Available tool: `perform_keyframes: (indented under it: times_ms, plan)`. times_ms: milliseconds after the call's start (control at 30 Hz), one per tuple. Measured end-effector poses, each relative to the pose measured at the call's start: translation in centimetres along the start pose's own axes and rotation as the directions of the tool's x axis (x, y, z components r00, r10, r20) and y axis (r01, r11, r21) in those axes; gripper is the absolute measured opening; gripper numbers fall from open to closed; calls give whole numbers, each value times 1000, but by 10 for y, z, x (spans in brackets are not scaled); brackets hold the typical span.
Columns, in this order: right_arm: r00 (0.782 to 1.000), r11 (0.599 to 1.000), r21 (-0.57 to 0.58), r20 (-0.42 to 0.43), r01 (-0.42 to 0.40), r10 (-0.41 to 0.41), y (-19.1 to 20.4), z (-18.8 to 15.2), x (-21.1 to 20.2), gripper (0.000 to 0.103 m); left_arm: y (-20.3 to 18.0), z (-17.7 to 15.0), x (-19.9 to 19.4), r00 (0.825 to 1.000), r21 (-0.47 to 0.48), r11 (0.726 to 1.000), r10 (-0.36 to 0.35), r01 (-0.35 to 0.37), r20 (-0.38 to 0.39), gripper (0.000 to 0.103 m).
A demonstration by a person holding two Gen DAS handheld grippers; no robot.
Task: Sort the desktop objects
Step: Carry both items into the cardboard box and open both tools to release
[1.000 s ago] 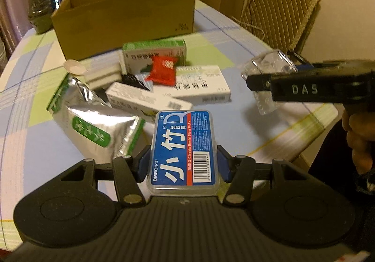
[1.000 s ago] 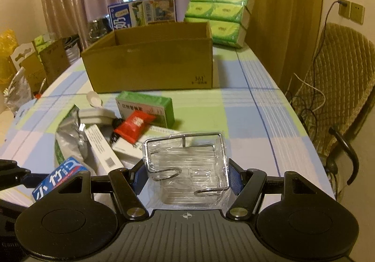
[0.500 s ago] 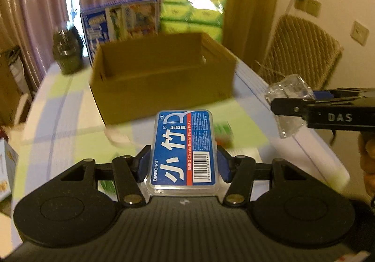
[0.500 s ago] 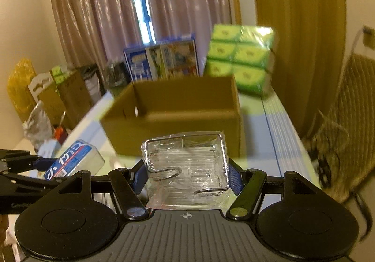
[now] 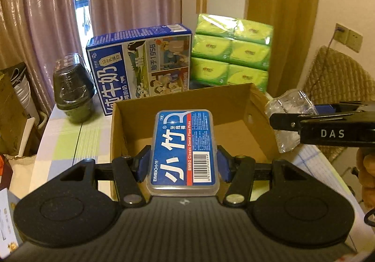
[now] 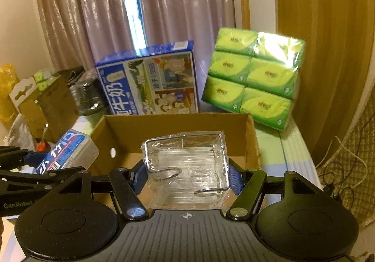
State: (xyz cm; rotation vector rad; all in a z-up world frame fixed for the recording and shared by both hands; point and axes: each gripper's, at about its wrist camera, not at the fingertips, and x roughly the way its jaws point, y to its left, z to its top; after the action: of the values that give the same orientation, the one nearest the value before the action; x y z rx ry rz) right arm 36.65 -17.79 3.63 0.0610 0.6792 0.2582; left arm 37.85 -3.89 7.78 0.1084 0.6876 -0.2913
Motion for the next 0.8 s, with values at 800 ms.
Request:
perform_keyframes:
  times_ms: [800]
  plan:
    - [996, 999, 32, -90, 33, -30, -16, -14, 67, 65, 10, -12, 107, 998, -63, 998, -27, 24, -57, 54]
